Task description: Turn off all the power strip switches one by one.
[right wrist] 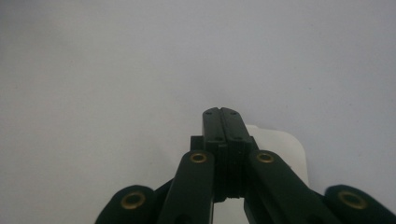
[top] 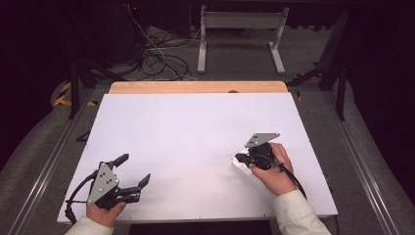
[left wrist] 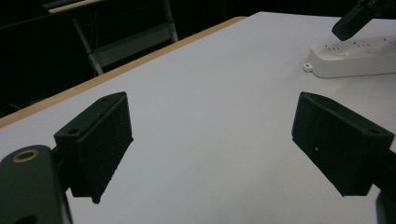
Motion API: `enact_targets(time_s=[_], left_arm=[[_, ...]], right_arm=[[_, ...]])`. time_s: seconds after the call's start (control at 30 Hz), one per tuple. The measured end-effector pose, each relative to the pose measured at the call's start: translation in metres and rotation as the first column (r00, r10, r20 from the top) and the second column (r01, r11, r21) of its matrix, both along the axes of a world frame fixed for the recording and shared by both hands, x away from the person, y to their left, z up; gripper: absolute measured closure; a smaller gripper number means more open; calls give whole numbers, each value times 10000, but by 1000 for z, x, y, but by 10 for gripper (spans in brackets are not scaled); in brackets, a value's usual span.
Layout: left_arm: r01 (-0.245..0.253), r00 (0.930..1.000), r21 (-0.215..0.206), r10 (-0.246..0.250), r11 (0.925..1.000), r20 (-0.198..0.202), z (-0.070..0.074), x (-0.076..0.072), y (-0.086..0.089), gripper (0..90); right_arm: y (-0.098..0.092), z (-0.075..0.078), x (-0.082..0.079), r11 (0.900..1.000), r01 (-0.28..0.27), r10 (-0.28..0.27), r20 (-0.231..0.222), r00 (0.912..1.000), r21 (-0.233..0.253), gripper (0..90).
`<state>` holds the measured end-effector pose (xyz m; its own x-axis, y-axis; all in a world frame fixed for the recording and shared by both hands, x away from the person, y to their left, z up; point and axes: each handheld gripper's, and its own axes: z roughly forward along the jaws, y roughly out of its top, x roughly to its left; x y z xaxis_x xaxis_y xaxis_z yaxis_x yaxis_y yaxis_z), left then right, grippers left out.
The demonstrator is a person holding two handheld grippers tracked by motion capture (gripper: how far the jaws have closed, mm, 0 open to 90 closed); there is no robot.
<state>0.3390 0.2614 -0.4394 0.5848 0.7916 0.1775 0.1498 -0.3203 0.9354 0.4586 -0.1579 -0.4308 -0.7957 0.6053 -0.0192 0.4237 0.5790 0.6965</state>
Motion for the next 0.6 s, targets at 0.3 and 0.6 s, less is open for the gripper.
enact_targets(time_s=[0.3, 0.6], left_arm=[[9, 10000, 6, -9, 10000, -15, 0, 0, 0, 128], [4, 10000, 2, -4, 10000, -8, 0, 0, 0, 128]], right_arm=[[1, -6, 5, 9982, 268, -287, -329, 9990, -544, 900], [0, -11, 7, 9960, 261, -317, -638, 9975, -860, 900]])
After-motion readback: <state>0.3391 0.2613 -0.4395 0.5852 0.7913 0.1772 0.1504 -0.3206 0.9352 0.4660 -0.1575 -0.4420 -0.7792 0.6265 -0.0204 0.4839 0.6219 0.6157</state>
